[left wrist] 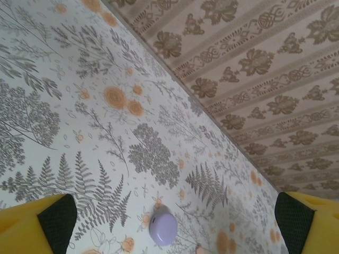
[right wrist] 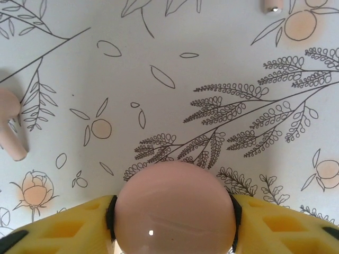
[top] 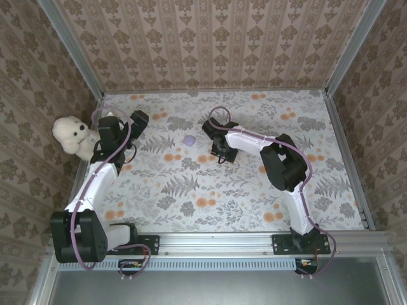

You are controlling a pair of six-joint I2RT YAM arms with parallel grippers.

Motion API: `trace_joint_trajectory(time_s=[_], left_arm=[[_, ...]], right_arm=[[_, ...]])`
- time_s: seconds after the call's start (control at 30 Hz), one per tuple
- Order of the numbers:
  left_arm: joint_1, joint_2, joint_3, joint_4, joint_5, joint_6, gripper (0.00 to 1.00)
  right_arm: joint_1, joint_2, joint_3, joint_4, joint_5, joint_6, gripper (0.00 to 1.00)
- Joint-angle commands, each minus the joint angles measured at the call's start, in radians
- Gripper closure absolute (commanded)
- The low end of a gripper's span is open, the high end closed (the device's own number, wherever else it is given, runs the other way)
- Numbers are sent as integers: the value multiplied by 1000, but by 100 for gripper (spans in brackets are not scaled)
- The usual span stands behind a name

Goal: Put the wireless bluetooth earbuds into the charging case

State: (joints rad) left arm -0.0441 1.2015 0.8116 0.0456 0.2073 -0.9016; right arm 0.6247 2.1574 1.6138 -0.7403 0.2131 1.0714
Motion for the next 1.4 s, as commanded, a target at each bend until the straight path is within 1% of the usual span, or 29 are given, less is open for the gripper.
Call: trace_joint_trajectory(time_s=[0.0, 0.17, 0.3, 0.4, 0.5, 0.6, 0.73, 0.9, 1.1, 1.37], left_arm=[[-4, 7, 64, -9, 76, 8, 2], [-47, 5, 98, -19, 74, 49, 2], [-91, 19, 131, -33, 67, 74, 2], [-126, 27, 145, -31, 53, 90, 2], [-163, 33, 154, -21, 33, 105, 2], [-202, 47, 166, -17, 17, 119, 1], [-246, 68, 180, -21, -9, 138, 0], [-281, 91, 178, -18, -31, 151, 0], [-301, 108, 171, -18, -49, 166, 0], [-309, 122, 154, -11, -54, 176, 0]], right_arm=[[6, -9, -57, 9, 0, -95, 52], [15, -74, -158, 63, -31, -175, 57], [38, -124, -227, 90, -65, -220, 58], [66, -145, -254, 84, -63, -247, 56], [79, -147, -260, 68, -51, -257, 50], [79, -141, -251, 55, -39, -242, 41], [79, -126, -226, 47, -37, -192, 36], [79, -108, -203, 45, -44, -102, 34], [76, -85, -178, 13, -26, -19, 34], [76, -66, -157, -15, -8, -1, 34]])
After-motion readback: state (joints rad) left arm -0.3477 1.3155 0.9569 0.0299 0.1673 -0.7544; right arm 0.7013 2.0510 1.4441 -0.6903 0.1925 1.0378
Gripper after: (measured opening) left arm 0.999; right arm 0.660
